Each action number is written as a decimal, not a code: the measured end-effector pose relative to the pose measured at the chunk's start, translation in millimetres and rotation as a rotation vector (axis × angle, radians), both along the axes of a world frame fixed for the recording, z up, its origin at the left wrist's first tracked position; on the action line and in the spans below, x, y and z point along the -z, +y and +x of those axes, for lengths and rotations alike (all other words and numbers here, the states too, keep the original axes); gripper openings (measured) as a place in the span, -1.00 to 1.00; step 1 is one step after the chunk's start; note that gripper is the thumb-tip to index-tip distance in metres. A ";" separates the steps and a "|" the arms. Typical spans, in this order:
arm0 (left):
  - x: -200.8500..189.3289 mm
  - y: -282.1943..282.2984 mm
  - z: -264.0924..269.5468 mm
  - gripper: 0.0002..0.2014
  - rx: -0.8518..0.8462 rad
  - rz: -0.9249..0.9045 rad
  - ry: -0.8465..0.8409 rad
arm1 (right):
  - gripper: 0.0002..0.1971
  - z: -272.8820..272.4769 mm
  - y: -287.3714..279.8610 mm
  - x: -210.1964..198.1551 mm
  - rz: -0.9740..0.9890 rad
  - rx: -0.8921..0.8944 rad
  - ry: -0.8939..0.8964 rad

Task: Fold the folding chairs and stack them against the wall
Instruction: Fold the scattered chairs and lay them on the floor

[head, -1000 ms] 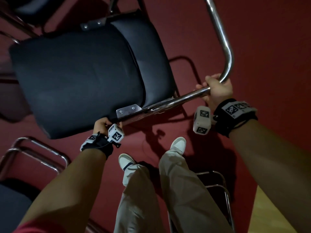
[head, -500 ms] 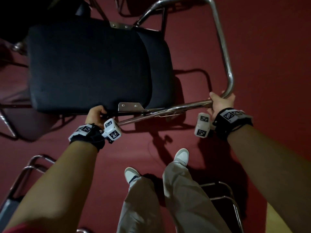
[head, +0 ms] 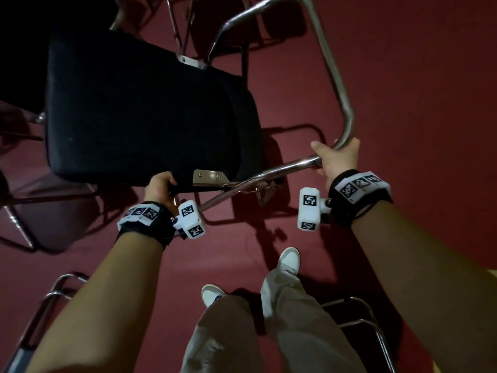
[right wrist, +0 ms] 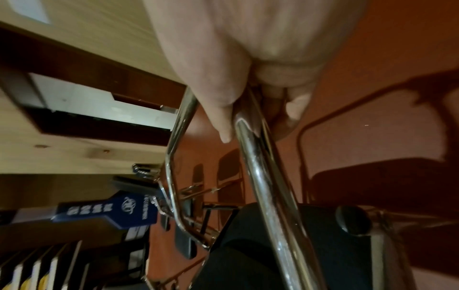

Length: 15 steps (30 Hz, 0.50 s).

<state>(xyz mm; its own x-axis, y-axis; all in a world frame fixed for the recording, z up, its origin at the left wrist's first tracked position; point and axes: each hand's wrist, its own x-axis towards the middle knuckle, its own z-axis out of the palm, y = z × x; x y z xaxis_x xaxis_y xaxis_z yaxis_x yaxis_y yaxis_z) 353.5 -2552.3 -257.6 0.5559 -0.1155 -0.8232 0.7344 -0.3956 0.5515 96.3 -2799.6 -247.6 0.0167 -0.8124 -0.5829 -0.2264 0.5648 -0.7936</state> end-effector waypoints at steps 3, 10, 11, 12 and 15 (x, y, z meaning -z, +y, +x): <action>-16.7 -12.7 0.2 -0.69 0.000 0.051 -0.049 | -0.50 6.8 -2.9 -22.3 -0.050 -0.054 -0.026; -56.4 -54.7 -10.1 -0.40 -0.066 0.082 -0.204 | -0.79 29.2 -14.3 -64.5 -0.028 -0.080 -0.107; -57.9 -58.8 -9.6 -0.28 -0.076 0.092 -0.218 | -0.85 30.8 -15.1 -67.1 -0.036 -0.079 -0.110; -58.5 -63.2 -8.3 -0.17 -0.082 0.103 -0.243 | -0.88 32.5 -15.1 -68.9 -0.046 -0.082 -0.115; -63.8 -74.5 -7.0 0.08 -0.111 0.091 -0.322 | -0.90 33.9 -11.6 -71.2 -0.065 -0.094 -0.148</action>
<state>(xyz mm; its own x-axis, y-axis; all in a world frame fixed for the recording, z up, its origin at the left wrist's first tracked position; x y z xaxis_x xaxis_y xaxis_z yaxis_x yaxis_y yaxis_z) 346.4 -2626.9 -193.8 0.7940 0.0257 -0.6074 0.5695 -0.3810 0.7284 130.2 -2811.1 -176.4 0.1763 -0.8388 -0.5151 -0.1541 0.4934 -0.8561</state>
